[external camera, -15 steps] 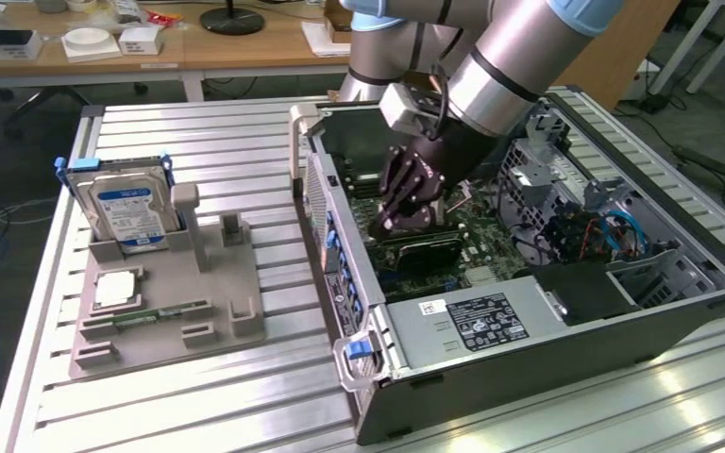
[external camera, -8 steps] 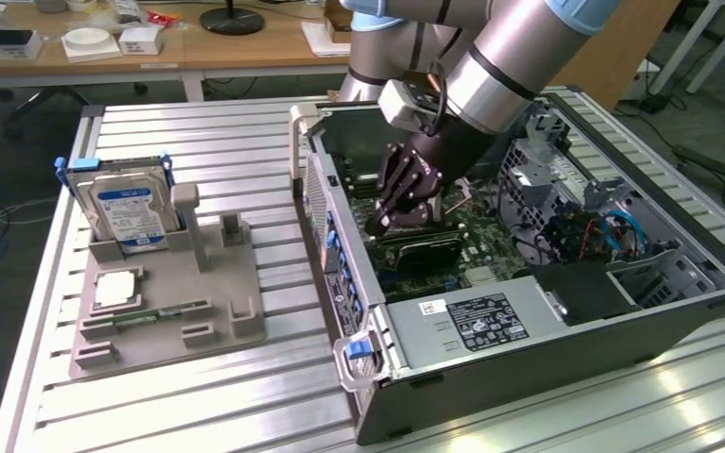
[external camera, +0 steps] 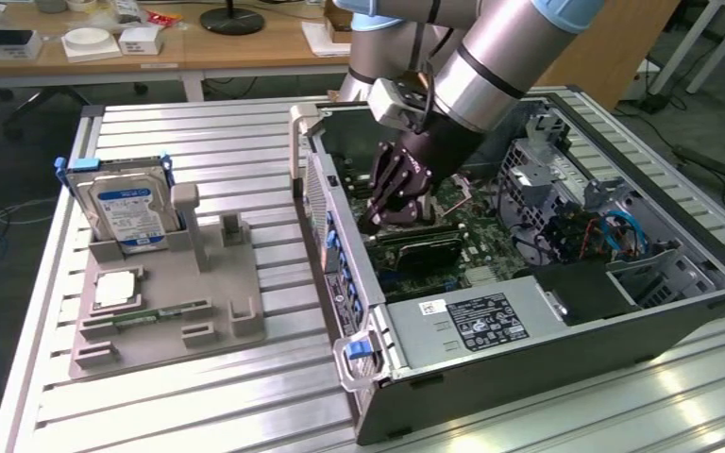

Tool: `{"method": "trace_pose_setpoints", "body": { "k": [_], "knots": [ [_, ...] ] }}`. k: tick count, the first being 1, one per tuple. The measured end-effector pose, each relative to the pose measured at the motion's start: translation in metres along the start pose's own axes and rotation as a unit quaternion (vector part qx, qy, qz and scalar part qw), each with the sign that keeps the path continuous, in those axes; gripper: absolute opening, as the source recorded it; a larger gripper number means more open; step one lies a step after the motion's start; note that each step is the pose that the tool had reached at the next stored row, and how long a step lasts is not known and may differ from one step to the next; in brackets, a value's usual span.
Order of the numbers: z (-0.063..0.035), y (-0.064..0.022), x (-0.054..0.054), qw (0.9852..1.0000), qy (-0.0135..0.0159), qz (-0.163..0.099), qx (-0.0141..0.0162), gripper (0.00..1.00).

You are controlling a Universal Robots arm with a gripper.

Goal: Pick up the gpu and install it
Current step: 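Press down on the gpu until it lock into place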

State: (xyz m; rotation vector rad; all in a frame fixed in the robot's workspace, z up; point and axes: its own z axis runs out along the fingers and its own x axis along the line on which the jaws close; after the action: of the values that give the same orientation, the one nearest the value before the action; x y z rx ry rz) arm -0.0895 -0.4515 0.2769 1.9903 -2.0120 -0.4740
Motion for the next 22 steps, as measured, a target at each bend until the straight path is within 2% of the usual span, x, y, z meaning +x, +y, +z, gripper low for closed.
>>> {"method": "trace_pose_setpoints", "body": {
  "k": [10, 22],
  "knots": [
    [0.0030, 0.0028, -0.0033, 1.0000, 0.0002, 0.000, -0.0001, 0.10],
    [0.0036, 0.0045, 0.0042, 1.0000, 0.0001, 0.000, -0.0005, 0.10]
  ]
}}
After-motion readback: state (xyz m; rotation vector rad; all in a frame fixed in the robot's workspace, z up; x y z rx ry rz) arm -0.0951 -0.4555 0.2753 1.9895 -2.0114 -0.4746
